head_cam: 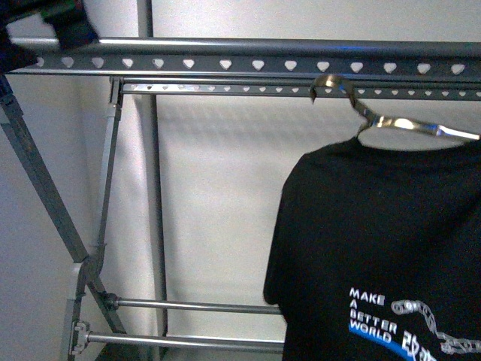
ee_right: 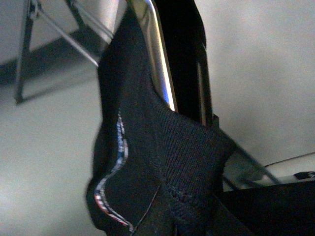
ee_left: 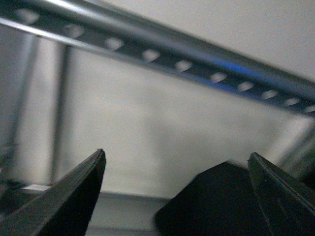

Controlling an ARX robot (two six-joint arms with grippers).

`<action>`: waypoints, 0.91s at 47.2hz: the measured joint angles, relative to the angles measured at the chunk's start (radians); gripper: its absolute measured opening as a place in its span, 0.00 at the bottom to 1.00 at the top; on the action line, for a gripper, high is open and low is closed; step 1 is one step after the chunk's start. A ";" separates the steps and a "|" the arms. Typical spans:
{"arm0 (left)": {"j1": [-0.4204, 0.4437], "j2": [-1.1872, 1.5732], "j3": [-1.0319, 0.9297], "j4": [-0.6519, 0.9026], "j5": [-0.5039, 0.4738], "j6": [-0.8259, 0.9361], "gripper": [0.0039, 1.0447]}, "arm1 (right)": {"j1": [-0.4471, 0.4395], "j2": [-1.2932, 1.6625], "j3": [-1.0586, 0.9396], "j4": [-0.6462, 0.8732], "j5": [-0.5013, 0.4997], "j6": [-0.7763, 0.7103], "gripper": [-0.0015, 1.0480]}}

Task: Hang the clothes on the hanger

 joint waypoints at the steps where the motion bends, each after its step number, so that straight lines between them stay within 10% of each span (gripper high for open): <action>1: -0.007 -0.024 -0.031 -0.016 -0.041 0.039 0.76 | 0.000 0.000 0.026 -0.016 -0.006 0.061 0.03; 20: 0.026 -0.318 -0.601 0.204 -0.052 0.217 0.04 | -0.017 0.138 0.378 -0.117 -0.016 0.750 0.03; 43: 0.085 -0.575 -0.892 0.240 0.007 0.225 0.03 | 0.082 0.176 0.282 0.037 0.042 0.995 0.06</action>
